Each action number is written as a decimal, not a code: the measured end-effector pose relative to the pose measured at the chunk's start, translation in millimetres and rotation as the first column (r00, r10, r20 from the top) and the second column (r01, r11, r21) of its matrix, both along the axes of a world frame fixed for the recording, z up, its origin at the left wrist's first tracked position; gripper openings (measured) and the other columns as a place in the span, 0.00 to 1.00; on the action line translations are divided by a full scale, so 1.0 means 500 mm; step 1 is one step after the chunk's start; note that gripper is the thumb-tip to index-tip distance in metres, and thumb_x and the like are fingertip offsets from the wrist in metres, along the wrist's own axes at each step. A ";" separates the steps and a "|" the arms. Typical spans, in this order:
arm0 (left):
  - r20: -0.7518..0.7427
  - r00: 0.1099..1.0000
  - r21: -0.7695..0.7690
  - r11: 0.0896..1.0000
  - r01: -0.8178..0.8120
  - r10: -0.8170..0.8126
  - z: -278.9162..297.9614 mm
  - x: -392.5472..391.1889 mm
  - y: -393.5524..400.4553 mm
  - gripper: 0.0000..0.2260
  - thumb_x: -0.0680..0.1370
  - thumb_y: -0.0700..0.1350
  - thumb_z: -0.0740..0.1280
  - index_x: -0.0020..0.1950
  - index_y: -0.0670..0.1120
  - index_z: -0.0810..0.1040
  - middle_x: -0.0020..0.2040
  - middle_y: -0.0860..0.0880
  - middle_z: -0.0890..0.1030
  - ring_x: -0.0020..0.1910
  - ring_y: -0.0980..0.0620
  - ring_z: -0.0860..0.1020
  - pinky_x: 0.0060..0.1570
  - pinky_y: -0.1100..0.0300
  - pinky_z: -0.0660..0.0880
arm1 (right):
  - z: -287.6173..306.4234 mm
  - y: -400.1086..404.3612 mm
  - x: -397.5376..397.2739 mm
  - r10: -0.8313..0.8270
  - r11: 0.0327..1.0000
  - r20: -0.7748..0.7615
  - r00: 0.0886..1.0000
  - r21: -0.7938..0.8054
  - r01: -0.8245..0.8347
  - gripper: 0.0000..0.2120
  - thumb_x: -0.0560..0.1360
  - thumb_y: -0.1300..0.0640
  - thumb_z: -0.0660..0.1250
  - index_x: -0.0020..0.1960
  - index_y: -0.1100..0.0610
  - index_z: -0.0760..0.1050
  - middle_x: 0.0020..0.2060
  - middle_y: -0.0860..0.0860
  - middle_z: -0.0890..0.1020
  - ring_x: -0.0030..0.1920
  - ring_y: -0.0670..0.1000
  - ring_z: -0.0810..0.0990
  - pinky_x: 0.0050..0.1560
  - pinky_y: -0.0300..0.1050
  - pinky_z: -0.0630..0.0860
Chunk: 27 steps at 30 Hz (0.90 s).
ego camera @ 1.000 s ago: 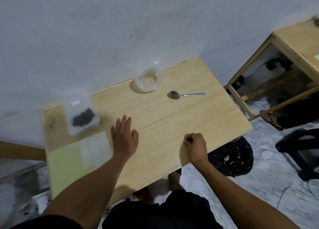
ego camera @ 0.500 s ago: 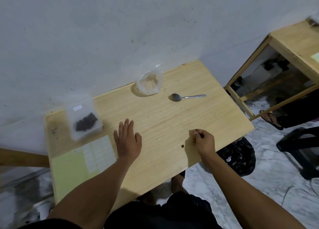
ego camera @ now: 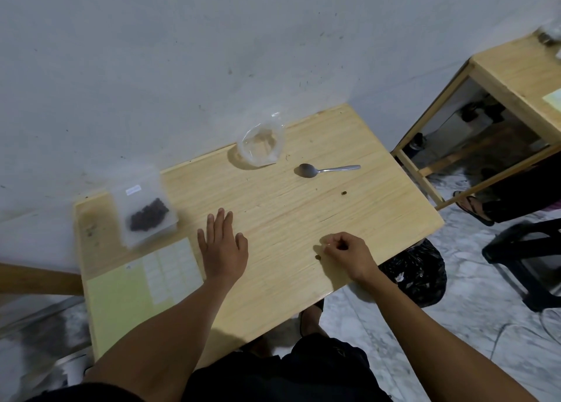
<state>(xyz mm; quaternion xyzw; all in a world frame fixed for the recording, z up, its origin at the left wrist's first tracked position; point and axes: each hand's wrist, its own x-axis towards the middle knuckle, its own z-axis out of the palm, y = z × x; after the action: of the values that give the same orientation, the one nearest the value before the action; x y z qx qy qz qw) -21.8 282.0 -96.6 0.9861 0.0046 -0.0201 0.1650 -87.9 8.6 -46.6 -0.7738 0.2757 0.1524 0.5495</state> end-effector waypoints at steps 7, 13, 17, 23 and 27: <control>-0.022 1.000 0.001 1.000 -0.005 0.005 0.002 0.000 0.000 0.24 0.81 0.47 0.59 0.76 0.46 0.63 0.79 0.47 0.61 0.79 0.46 0.54 0.75 0.43 0.49 | -0.002 0.032 -0.013 0.185 0.960 -0.010 0.983 -0.213 -0.182 0.07 0.73 0.57 0.73 0.47 0.58 0.79 0.45 0.54 0.83 0.47 0.53 0.79 0.40 0.36 0.72; -0.035 0.999 -0.010 1.000 -0.001 0.000 0.005 0.002 0.001 0.24 0.81 0.47 0.59 0.77 0.46 0.63 0.79 0.47 0.60 0.79 0.46 0.53 0.76 0.43 0.48 | -0.019 0.045 -0.013 0.250 0.911 -0.013 0.968 -0.336 -0.240 0.04 0.76 0.58 0.70 0.45 0.59 0.78 0.42 0.54 0.82 0.44 0.52 0.78 0.40 0.35 0.70; -0.029 1.000 -0.011 1.000 -0.007 0.006 0.005 0.003 0.000 0.24 0.80 0.46 0.61 0.76 0.45 0.64 0.78 0.47 0.62 0.79 0.45 0.55 0.75 0.42 0.50 | -0.014 0.035 -0.013 0.139 0.963 0.008 0.990 -0.235 -0.134 0.03 0.76 0.58 0.69 0.45 0.57 0.78 0.43 0.51 0.82 0.44 0.51 0.79 0.43 0.39 0.75; -0.065 0.997 0.003 0.999 -0.046 0.046 0.020 0.010 -0.024 0.24 0.78 0.44 0.62 0.74 0.44 0.66 0.78 0.44 0.62 0.79 0.42 0.54 0.75 0.39 0.50 | 0.015 -0.001 0.037 -0.194 0.976 -0.005 0.981 0.104 0.193 0.07 0.78 0.64 0.66 0.42 0.59 0.79 0.36 0.53 0.80 0.37 0.50 0.76 0.38 0.42 0.75; -0.089 0.996 -0.026 1.000 -0.014 0.012 0.024 0.016 -0.057 0.23 0.78 0.44 0.63 0.74 0.45 0.67 0.78 0.42 0.60 0.79 0.42 0.52 0.74 0.39 0.51 | 0.011 -0.045 0.098 -0.216 0.975 0.022 0.976 0.057 0.214 0.05 0.76 0.63 0.69 0.41 0.60 0.79 0.36 0.53 0.81 0.38 0.51 0.76 0.40 0.44 0.76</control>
<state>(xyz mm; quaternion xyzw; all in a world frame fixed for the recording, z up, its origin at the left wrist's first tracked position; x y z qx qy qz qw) -14.0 253.6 -84.4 0.9819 0.0181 -0.0626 0.1779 -38.9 -14.0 -41.0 -0.7263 0.3458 0.0886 0.5874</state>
